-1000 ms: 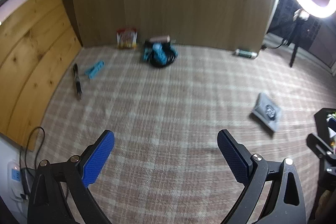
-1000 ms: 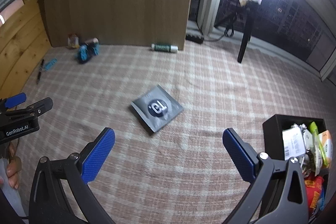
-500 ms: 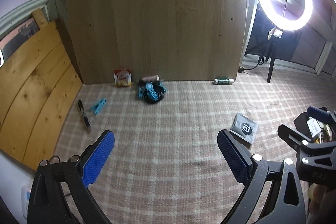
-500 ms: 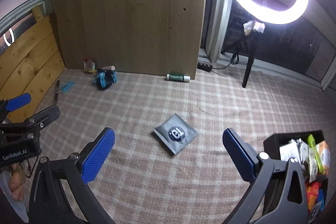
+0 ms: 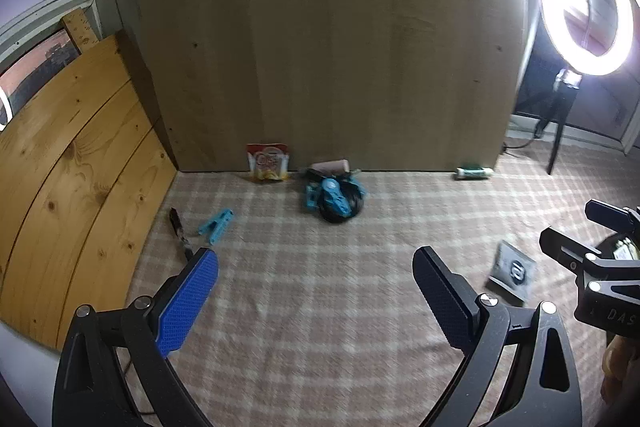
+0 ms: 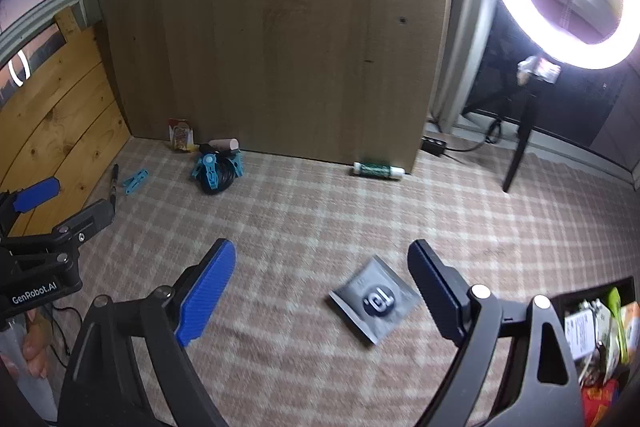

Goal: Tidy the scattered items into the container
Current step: 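Move both tools toward the clothespins and cable by the wall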

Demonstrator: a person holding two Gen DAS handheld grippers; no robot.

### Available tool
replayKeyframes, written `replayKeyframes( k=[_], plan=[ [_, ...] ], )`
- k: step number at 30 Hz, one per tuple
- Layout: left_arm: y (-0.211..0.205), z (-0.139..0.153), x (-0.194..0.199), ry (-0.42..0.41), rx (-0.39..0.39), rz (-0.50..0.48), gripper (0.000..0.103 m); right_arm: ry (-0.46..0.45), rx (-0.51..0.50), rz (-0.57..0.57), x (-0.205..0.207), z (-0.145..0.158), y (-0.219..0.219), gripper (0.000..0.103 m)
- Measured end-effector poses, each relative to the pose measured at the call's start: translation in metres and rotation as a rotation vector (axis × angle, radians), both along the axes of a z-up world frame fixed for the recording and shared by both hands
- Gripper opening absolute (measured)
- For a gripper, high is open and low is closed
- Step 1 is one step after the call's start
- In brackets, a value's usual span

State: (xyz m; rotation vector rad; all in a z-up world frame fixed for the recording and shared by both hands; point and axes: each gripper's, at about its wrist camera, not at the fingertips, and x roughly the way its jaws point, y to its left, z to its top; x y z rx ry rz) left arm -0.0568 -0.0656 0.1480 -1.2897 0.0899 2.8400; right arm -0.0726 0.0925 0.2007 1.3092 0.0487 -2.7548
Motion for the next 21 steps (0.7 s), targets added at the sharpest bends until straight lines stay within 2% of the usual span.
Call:
replayKeyframes(
  k=[4, 6, 7, 9, 12, 14, 15, 17, 20, 21],
  plan=[
    [-0.010, -0.007, -0.017, -0.013, -0.002, 0.009, 0.095, -0.007, -0.007, 0.022, -0.020, -0.005, -0.013, 0.081],
    [-0.015, -0.012, -0.028, -0.026, -0.002, 0.021, 0.092, -0.017, -0.013, 0.026, -0.030, -0.009, -0.017, 0.071],
    [-0.018, -0.016, -0.033, -0.031, -0.001, 0.027, 0.088, -0.030, -0.022, 0.029, -0.037, -0.013, -0.019, 0.067],
    [-0.022, -0.023, -0.045, -0.048, -0.006, 0.038, 0.082, -0.053, -0.048, 0.033, -0.048, -0.020, -0.022, 0.066],
    [-0.029, -0.036, -0.063, -0.066, -0.021, 0.045, 0.068, -0.067, -0.062, 0.037, -0.065, -0.032, -0.030, 0.063],
    [-0.039, -0.046, -0.079, -0.092, -0.013, 0.052, 0.047, -0.069, -0.054, 0.040, -0.075, -0.041, -0.035, 0.055],
    [-0.046, -0.053, -0.089, -0.113, -0.002, 0.061, 0.041, -0.083, -0.056, 0.040, -0.084, -0.047, -0.038, 0.052],
    [-0.065, -0.068, -0.111, -0.156, 0.038, 0.098, 0.023, -0.108, -0.083, 0.041, -0.098, -0.057, -0.041, 0.042],
    [-0.094, -0.092, -0.141, -0.217, 0.104, 0.152, 0.011, -0.138, -0.100, 0.038, -0.118, -0.071, -0.046, 0.034],
    [-0.101, -0.098, -0.149, -0.229, 0.117, 0.165, 0.010, -0.151, -0.109, 0.037, -0.126, -0.077, -0.048, 0.033]
  ],
)
